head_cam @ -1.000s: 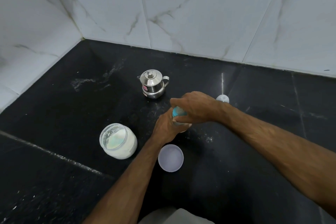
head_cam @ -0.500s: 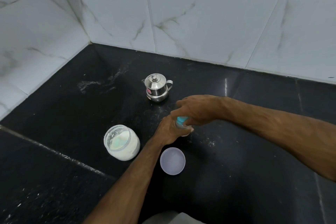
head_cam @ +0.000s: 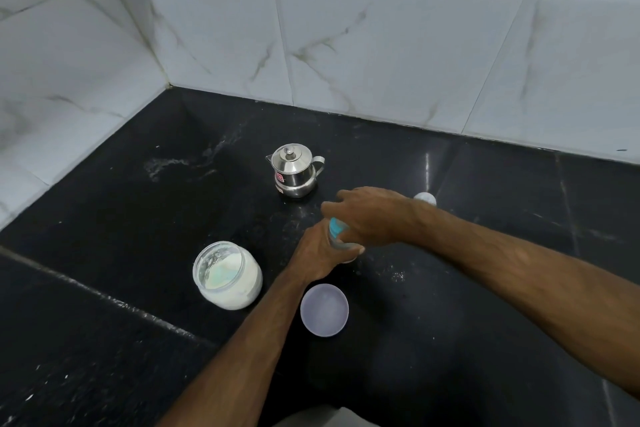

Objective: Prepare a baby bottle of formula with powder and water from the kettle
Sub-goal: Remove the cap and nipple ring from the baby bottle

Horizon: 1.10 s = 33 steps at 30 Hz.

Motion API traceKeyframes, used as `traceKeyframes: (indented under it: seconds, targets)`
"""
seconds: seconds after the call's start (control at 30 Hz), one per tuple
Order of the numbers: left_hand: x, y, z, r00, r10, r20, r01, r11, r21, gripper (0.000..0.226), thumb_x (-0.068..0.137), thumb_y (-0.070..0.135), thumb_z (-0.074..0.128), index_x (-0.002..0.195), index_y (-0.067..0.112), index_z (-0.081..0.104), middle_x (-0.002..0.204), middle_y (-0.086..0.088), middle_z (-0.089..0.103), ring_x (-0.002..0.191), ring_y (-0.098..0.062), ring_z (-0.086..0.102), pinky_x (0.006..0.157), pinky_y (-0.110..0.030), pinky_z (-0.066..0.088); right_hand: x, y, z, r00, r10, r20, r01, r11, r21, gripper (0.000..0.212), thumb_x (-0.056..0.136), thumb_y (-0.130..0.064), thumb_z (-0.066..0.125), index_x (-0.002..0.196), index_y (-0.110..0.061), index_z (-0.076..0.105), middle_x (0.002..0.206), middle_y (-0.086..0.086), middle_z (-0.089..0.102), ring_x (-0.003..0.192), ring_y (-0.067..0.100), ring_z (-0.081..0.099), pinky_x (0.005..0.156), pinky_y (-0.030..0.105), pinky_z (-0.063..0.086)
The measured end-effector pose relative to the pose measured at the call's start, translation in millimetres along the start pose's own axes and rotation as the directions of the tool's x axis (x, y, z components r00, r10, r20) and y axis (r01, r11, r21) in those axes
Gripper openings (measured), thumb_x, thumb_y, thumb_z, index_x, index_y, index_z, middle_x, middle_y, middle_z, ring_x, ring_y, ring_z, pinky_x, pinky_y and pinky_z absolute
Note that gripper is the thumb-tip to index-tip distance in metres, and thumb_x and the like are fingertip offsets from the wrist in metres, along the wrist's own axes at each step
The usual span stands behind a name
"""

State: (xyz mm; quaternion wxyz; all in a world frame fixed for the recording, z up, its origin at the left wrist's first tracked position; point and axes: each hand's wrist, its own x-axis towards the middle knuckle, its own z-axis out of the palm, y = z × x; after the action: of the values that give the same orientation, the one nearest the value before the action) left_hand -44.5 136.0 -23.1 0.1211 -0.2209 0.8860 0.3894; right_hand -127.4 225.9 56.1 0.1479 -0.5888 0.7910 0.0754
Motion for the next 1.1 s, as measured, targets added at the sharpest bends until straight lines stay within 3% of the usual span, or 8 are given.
traceKeyframes:
  seconds: [0.1,0.3,0.4,0.5,0.73,0.9,1.03,1.1]
  targets:
    - [4.0,2.1,1.8,0.994,-0.106,0.013,0.104,0.988,0.115,0.076,0.086,0.045,0.066,0.145,0.013,0.029,0.145,-0.012,0.039,0.134,-0.024,0.039,0.109,-0.031,0.030,-3.2,2.4,-0.9,0.999,-0.051,0.006,0.051,0.998,-0.021,0.049,0.092,-0.033,0.060,0.135,-0.028,0.038,0.123,0.006,0.049,0.106,0.022,0.056,0.086,0.037,0.054]
    - [-1.7,-3.3,0.5,0.999,-0.033,-0.033,0.032,0.999,-0.042,0.065,0.082,0.037,0.073,0.135,0.014,0.045,0.132,-0.006,0.053,0.125,-0.021,0.050,0.104,-0.028,0.038,-8.8,5.0,-1.1,0.996,-0.088,0.004,0.088,0.996,0.005,0.050,0.090,-0.024,0.063,0.134,-0.034,0.041,0.120,0.001,0.042,0.096,0.011,0.042,0.077,0.029,0.047]
    - [-1.4,1.2,0.8,1.000,-0.014,-0.016,0.014,1.000,0.000,0.065,0.084,0.034,0.071,0.138,0.014,0.040,0.136,-0.006,0.049,0.128,-0.023,0.047,0.109,-0.033,0.037,-11.8,4.5,-1.6,0.999,-0.002,-0.044,0.005,0.997,0.079,0.051,0.088,-0.038,0.063,0.133,-0.032,0.040,0.117,-0.001,0.046,0.096,0.017,0.054,0.075,0.033,0.051]
    - [-6.0,3.1,-2.4,0.998,0.015,-0.057,-0.019,0.997,-0.071,0.064,0.079,0.034,0.076,0.132,0.020,0.044,0.130,-0.002,0.054,0.119,-0.014,0.051,0.098,-0.025,0.038,-11.9,1.6,-1.2,0.992,0.083,-0.093,-0.074,0.993,0.094,0.053,0.089,-0.045,0.059,0.133,-0.021,0.040,0.117,0.003,0.053,0.089,0.017,0.054,0.073,0.031,0.048]
    - [2.1,16.7,2.2,0.959,-0.283,0.021,0.275,0.945,0.176,0.068,0.096,0.034,0.053,0.147,0.005,0.019,0.153,-0.018,0.024,0.143,-0.032,0.026,0.119,-0.039,0.021,-6.5,1.3,-0.5,1.000,0.012,0.010,-0.013,0.992,0.127,0.054,0.090,-0.023,0.063,0.137,-0.027,0.038,0.125,0.004,0.044,0.104,0.019,0.052,0.083,0.033,0.052]
    - [-2.2,10.4,2.0,0.994,-0.103,-0.037,0.103,0.995,-0.006,0.057,0.083,0.022,0.073,0.133,0.010,0.046,0.126,-0.004,0.056,0.114,-0.013,0.054,0.100,-0.023,0.044,-12.0,3.9,-1.6,0.999,0.019,-0.049,-0.010,0.984,0.176,0.057,0.084,-0.041,0.067,0.134,-0.032,0.040,0.121,-0.002,0.046,0.102,0.017,0.053,0.082,0.037,0.054]
    - [1.8,17.0,-1.8,0.999,-0.032,0.002,0.032,0.999,-0.011,0.055,0.084,0.025,0.072,0.131,0.013,0.047,0.128,-0.008,0.056,0.120,-0.024,0.053,0.106,-0.039,0.043,-10.3,-0.7,5.1,0.984,0.110,-0.137,-0.094,0.989,0.116,0.056,0.087,-0.051,0.061,0.130,-0.022,0.042,0.115,0.002,0.051,0.089,0.015,0.054,0.072,0.029,0.050]
    - [-3.6,18.4,-2.4,0.987,-0.150,0.062,0.139,0.979,0.149,0.054,0.090,0.026,0.065,0.137,0.010,0.041,0.138,-0.011,0.049,0.128,-0.025,0.047,0.111,-0.036,0.037,-8.7,-2.5,5.6,0.991,0.096,-0.097,-0.083,0.988,0.127,0.053,0.089,-0.041,0.062,0.133,-0.021,0.041,0.117,0.003,0.049,0.089,0.015,0.052,0.072,0.028,0.048]
